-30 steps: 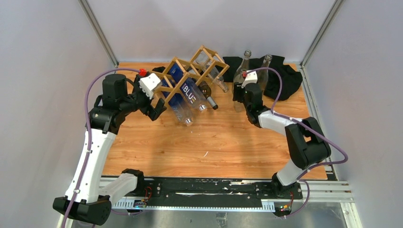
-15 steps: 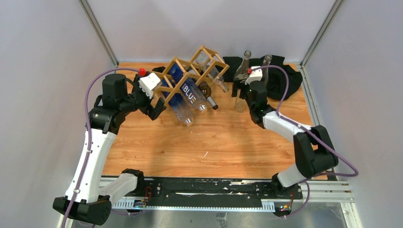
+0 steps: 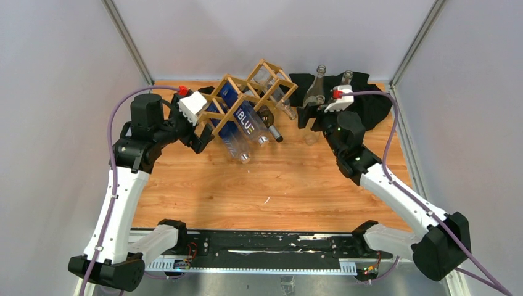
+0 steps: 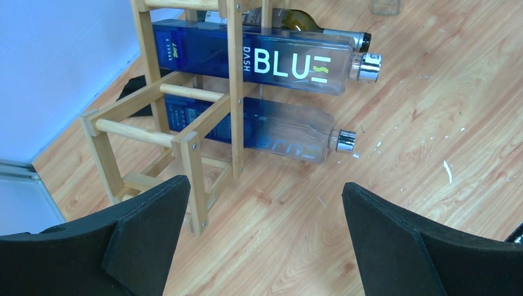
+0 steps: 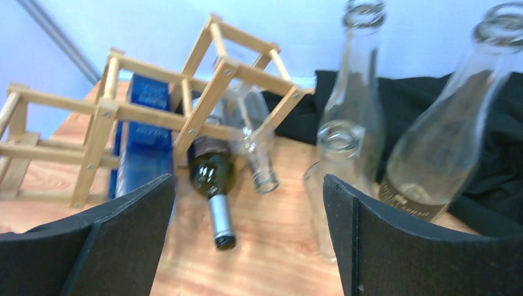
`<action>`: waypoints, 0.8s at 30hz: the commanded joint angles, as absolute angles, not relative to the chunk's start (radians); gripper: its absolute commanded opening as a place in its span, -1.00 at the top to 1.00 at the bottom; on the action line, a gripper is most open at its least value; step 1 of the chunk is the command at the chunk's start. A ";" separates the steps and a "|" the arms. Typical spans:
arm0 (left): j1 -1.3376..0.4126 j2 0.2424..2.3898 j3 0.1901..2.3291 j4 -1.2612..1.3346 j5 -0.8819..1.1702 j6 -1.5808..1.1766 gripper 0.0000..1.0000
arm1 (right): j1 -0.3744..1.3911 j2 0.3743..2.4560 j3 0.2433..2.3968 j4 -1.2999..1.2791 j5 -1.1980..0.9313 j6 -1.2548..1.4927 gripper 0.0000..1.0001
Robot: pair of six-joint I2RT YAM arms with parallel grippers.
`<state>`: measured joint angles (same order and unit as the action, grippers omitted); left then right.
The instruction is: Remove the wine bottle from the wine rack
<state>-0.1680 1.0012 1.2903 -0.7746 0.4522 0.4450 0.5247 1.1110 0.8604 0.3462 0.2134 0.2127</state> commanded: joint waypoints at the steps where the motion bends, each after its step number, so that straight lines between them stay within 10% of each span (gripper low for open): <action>1: -0.173 1.000 1.324 -0.796 0.439 0.446 -1.00 | 0.630 1.103 0.921 0.227 0.225 0.253 -0.85; 11: -0.173 0.999 1.315 -0.805 0.446 0.455 -1.00 | 0.680 1.454 1.173 0.109 -0.197 0.415 -0.86; 24: -0.173 0.996 1.297 -0.805 0.460 0.481 -1.00 | 0.670 1.784 1.382 0.018 -0.230 0.447 -0.88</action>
<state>-0.1680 1.0016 1.2957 -0.8028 0.4461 0.4614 0.6685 1.7401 1.3106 0.0521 -0.2108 0.4267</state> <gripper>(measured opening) 0.997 0.939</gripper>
